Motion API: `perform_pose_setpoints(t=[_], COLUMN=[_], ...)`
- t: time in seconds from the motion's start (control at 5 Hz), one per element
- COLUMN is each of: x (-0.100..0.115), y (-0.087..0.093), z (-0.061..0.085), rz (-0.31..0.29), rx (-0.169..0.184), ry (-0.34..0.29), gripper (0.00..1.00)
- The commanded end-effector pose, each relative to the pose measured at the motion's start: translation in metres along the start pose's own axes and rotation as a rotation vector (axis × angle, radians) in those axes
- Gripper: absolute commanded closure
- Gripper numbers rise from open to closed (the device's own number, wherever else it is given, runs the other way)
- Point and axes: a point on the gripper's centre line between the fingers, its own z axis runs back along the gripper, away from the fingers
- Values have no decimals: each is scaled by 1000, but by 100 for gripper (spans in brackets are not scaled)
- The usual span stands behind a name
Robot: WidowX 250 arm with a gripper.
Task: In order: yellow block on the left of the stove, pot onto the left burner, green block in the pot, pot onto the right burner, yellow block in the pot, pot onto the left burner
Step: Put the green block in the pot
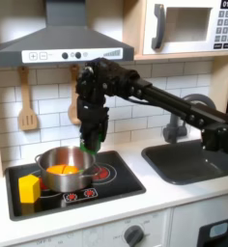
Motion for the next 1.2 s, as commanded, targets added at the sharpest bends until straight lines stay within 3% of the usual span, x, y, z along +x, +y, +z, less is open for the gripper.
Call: perform_pose_setpoints(t=[0.0,1.0], x=[8,22], y=[11,41], z=[-6,-18], rz=[20,57], rx=[19,71], ry=[5,23], gripper=[100,100])
